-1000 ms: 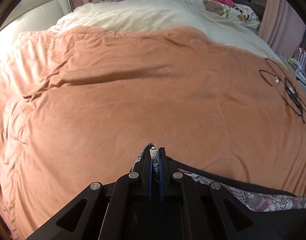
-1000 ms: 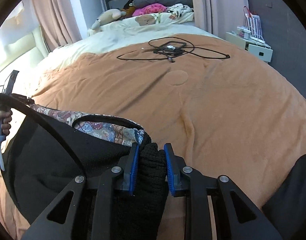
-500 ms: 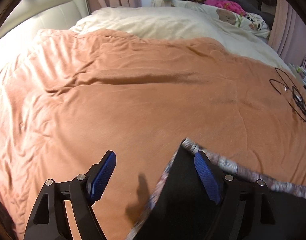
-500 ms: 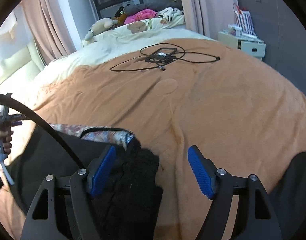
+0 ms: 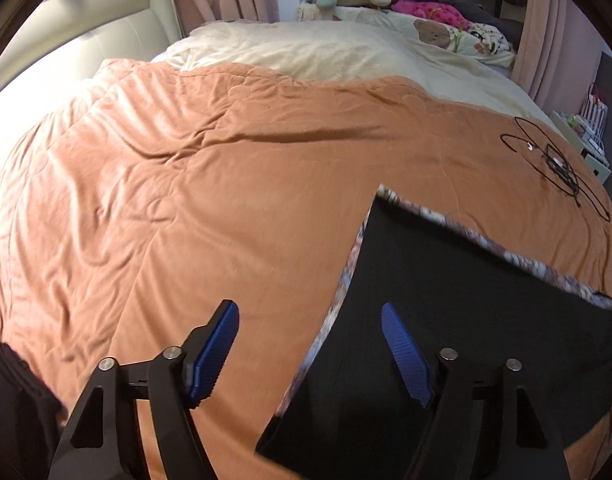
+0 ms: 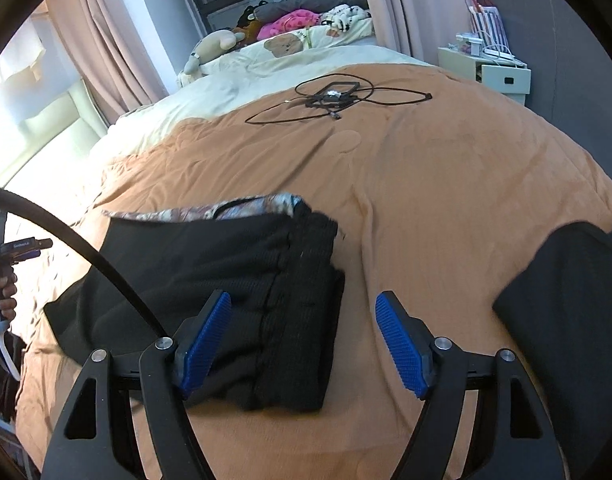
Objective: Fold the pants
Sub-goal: 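Open both grippers and release the folded shorts onto the bed, then grasp the folded edge of the shorts with both grippers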
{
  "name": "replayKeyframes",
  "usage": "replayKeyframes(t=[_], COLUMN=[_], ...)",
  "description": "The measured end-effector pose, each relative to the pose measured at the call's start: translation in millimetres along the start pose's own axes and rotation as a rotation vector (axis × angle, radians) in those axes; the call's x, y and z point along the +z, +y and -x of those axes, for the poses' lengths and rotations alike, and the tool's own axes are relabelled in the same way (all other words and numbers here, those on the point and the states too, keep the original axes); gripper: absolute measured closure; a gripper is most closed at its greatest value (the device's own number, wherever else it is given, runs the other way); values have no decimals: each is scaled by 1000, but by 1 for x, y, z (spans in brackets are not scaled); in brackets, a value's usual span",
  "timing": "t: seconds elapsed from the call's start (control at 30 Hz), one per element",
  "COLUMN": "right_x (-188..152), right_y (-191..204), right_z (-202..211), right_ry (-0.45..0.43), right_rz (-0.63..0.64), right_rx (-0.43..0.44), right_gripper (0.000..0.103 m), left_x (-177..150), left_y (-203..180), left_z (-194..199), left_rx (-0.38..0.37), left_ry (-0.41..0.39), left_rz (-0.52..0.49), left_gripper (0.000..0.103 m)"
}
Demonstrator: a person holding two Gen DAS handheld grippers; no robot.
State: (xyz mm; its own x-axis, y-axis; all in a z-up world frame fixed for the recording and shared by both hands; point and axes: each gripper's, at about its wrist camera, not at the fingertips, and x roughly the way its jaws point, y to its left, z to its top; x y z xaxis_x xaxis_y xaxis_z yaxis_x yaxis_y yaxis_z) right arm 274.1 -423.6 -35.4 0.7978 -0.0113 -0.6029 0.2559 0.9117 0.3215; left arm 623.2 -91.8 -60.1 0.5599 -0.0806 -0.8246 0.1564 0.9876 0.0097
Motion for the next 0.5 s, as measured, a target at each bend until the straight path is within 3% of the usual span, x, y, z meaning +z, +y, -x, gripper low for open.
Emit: replayKeyframes(t=[0.27, 0.37, 0.5], right_x=[-19, -29, -34], right_y=[3, 3, -1], right_z=[24, 26, 28], right_ry=[-18, -7, 7], right_rz=[-6, -25, -45], right_rx=[21, 39, 52], right_gripper=[29, 29, 29], left_x=[-49, -67, -90], left_y=[34, 47, 63], left_z=[39, 43, 43], left_rx=[-47, -69, -115], left_ry=[-8, 16, 25], left_rz=[54, 82, 143], left_gripper=[38, 46, 50])
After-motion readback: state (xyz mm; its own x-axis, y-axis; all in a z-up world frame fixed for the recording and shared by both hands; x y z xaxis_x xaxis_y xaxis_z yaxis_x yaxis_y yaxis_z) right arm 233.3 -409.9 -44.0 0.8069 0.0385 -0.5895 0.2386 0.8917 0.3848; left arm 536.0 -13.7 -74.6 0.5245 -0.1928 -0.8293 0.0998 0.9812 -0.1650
